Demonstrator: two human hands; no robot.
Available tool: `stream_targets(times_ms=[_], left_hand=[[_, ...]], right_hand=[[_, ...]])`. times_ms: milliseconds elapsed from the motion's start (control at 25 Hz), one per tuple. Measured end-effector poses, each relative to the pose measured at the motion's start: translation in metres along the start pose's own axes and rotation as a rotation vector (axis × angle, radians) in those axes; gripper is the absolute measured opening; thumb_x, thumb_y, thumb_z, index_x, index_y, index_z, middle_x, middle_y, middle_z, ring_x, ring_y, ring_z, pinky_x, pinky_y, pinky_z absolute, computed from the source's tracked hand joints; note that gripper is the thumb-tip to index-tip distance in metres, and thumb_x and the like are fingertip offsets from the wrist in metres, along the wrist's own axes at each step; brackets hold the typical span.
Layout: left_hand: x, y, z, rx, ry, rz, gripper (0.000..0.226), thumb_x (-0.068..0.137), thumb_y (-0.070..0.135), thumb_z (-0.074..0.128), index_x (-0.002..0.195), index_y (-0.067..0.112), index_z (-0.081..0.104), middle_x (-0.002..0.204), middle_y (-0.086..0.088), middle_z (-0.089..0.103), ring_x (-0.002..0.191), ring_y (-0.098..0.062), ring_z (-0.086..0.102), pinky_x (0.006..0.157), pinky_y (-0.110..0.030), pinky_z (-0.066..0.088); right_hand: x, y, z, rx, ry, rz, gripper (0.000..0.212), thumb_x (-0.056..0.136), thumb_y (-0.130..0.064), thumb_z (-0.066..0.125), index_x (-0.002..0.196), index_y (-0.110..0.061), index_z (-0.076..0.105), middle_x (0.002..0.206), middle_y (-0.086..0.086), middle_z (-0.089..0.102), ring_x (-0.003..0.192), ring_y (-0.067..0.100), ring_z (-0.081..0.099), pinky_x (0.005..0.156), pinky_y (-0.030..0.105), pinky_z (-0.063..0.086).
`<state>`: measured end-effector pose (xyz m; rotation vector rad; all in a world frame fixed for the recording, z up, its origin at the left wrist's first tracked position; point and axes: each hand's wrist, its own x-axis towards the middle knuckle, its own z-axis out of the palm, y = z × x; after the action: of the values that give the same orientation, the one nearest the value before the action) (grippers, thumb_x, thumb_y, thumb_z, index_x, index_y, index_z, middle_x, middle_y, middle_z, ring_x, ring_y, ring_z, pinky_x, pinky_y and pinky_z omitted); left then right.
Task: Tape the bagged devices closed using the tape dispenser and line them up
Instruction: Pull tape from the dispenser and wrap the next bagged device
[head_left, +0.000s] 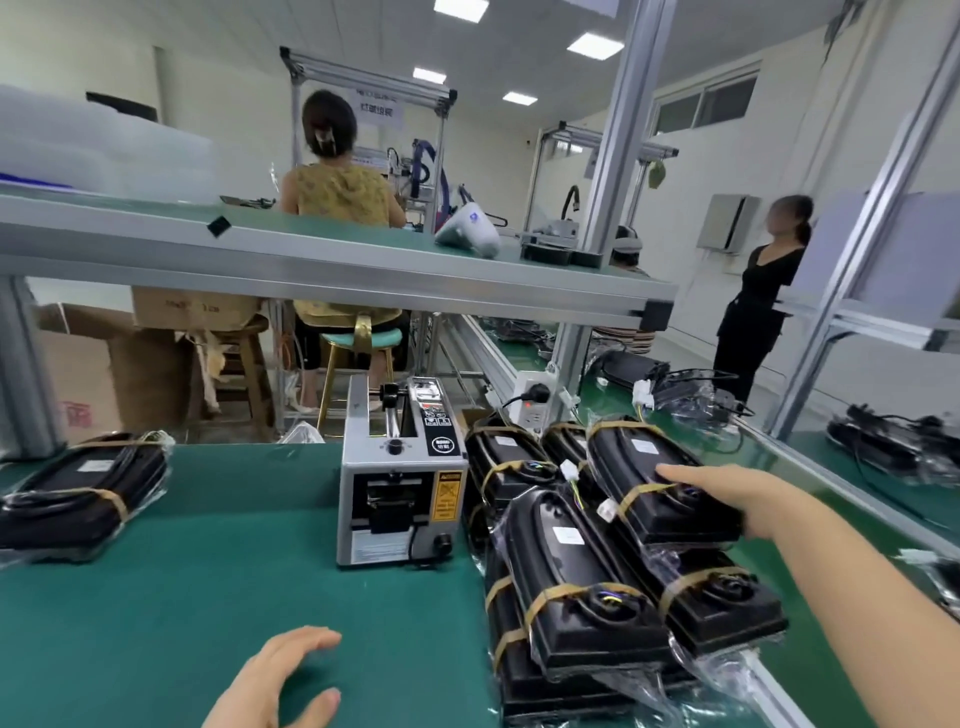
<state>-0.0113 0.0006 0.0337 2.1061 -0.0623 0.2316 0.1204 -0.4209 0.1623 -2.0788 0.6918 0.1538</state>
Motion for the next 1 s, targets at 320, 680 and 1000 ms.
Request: stream_targets(times_ms=[320,680,1000], left_hand=[[-0.001,0.018,-0.015,-0.102,0.09,0.113,0.081,0.067,-0.008,0.078,0.081,0.069,0.057,0.091,0.038,0.062,0.094,0.017,0.056,0.084,0.003,0.036],[0.008,0.101,-0.072,-0.797,-0.086,0.182,0.101,0.044,0.054,0.09,0.133,0.03,0.047,0.129,0.01,0.061,0.118,-0.013,0.059,0.095,-0.035,0.042],[-0.011,0.034,-0.102,-0.531,0.349,0.178,0.1,0.039,0.011,0.087,0.13,0.03,0.049,0.1,0.001,0.069,0.099,-0.013,0.067,0.086,-0.022,0.051]], right_hand=[[-0.058,-0.012,0.0,0.35,-0.052,-0.171,0.059,0.055,-0.023,0.084,0.105,0.003,0.066,0.081,0.019,0.073,0.063,0.03,0.069,0.067,0.037,0.059],[-0.205,-0.004,0.154,0.461,-0.374,-0.775,0.049,0.053,-0.025,0.085,0.099,-0.018,0.069,0.093,-0.001,0.076,0.084,0.012,0.072,0.071,0.019,0.054],[-0.209,-0.016,0.27,0.191,-0.422,-0.943,0.066,0.076,-0.003,0.07,0.125,-0.04,0.044,0.133,-0.016,0.049,0.122,-0.004,0.043,0.1,0.006,0.029]])
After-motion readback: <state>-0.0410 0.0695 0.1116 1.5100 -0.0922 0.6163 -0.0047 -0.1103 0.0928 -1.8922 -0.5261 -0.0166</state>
